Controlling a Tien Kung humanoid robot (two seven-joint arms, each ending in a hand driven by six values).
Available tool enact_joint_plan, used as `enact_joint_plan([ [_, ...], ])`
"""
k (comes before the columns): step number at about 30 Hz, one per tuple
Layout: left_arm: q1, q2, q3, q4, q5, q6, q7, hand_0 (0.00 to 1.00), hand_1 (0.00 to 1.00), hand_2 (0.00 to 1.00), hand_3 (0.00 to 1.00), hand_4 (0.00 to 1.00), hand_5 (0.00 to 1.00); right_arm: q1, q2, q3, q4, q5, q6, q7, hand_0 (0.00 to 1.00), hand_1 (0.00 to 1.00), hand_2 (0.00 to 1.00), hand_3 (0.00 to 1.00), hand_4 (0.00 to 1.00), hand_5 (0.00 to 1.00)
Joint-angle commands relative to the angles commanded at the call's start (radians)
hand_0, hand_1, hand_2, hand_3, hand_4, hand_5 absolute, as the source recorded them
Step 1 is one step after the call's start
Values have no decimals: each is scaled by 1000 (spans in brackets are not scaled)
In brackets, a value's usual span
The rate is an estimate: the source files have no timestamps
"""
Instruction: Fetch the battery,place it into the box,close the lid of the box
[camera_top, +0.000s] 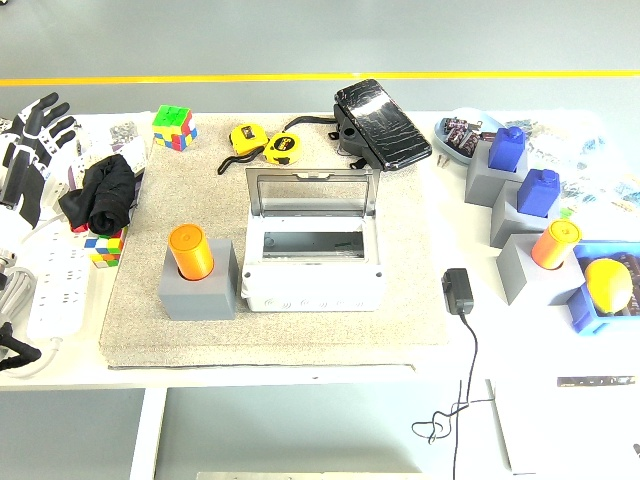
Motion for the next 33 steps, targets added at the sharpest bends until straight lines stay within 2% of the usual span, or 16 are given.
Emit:
enact_joint_plan([
  [4, 3, 0, -1, -5, 7, -29, 16, 853, 880, 863, 871, 998, 818, 0, -2, 1, 0, -2, 0, -1, 856, 817, 791, 816, 998, 998],
  [5, 16, 4, 3, -33, 41, -61, 39, 853, 880, 863, 871, 998, 818, 0, -5, -3, 0, 4, -1, 1, 856, 817, 791, 816, 998, 998],
  [6, 21, 5, 4, -45, 60, -67, 45, 853, 880, 863, 871, 998, 818, 0, -5, -2, 0, 4, -1, 1, 856, 817, 791, 816, 998, 998],
  [9, 37, 4, 1, -80, 113, -54, 46, 864, 890, 880, 878, 998, 812, 0, -6, -3, 0, 8, -1, 2, 855, 816, 791, 816, 998, 998],
  [12, 38, 4, 0, -86, 132, -40, 43, 864, 890, 880, 878, 998, 812, 0, -4, -1, 0, 6, -1, 2, 855, 816, 791, 816, 998, 998],
  [14, 38, 2, -1, -91, 175, -25, 44, 884, 918, 907, 891, 998, 808, 0, -3, 2, 0, 5, -1, 2, 855, 816, 791, 817, 998, 998],
  [18, 44, 1, 15, -108, 310, 5, 67, 884, 918, 907, 891, 998, 808, 1, -2, 3, 0, 7, -1, 3, 855, 816, 791, 817, 998, 998],
  [19, 44, 0, 20, -108, 341, 11, 71, 936, 952, 951, 927, 998, 770, 1, -2, 3, 0, 7, -2, 3, 856, 816, 791, 818, 998, 998],
  [24, 60, -15, 46, -104, 496, 58, 83, 936, 952, 951, 927, 998, 770, 0, 0, 0, 0, 8, -2, 2, 856, 816, 791, 818, 998, 998],
  [25, 63, -17, 48, -104, 516, 62, 83, 928, 964, 975, 986, 998, 761, 0, 0, 0, 0, 8, -2, 2, 856, 816, 791, 817, 998, 998],
  [29, 72, -23, 63, -101, 537, 61, 84, 928, 964, 975, 986, 998, 761, -1, -1, -4, 0, 8, -2, 2, 856, 816, 791, 817, 998, 998],
  [33, 80, -26, 75, -103, 487, 84, 53, 914, 953, 976, 981, 998, 776, -1, -5, -5, 0, 7, -2, 1, 855, 818, 791, 817, 998, 998],
])
